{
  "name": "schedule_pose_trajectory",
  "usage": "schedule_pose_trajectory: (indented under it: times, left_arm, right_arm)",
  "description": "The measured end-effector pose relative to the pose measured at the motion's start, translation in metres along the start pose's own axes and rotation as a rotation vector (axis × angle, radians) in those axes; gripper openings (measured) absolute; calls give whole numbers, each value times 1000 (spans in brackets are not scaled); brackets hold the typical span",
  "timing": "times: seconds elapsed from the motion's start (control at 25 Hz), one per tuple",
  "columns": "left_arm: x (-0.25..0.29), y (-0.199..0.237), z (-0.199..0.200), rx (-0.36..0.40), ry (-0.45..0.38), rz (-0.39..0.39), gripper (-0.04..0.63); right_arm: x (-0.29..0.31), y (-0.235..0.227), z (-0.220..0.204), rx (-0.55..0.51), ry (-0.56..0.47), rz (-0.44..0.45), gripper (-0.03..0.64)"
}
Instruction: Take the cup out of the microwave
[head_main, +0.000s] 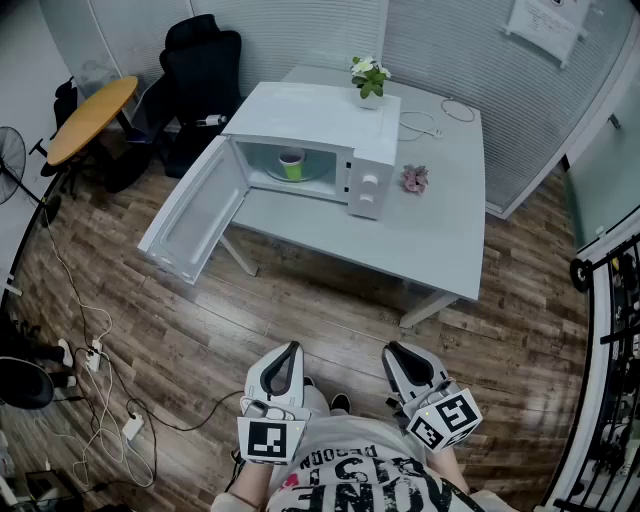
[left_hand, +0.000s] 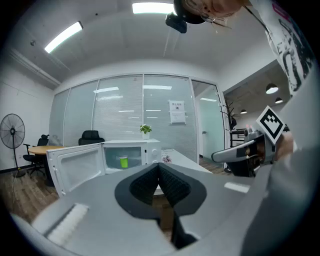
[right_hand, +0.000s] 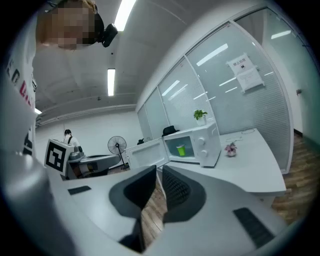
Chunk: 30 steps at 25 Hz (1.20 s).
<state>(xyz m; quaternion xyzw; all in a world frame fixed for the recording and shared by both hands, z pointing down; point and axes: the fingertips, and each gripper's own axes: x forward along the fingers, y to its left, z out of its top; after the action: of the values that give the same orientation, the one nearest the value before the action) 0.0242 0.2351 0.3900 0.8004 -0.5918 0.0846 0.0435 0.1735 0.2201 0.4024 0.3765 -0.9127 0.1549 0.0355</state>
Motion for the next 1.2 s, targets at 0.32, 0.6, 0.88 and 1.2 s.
schedule_pose_trajectory:
  times: [0.32,0.6,0.88,1.2]
  left_arm:
    - [-32,-39,-7,32,-6,-61,12]
    - [-48,-38,-11,43,-31,-57,12]
    - [-54,-36,-14,69,-49,-66,12]
    - [-47,-42,-11,51,-46,-87,12]
  right_arm:
    - [-30,29,-7,5,-14,7,49]
    - [-38,40,-11,-7,-6,14,49]
    - [-38,49,-11,-19,-8,24,49]
    - [-38,47,-5,10,-46,46,49]
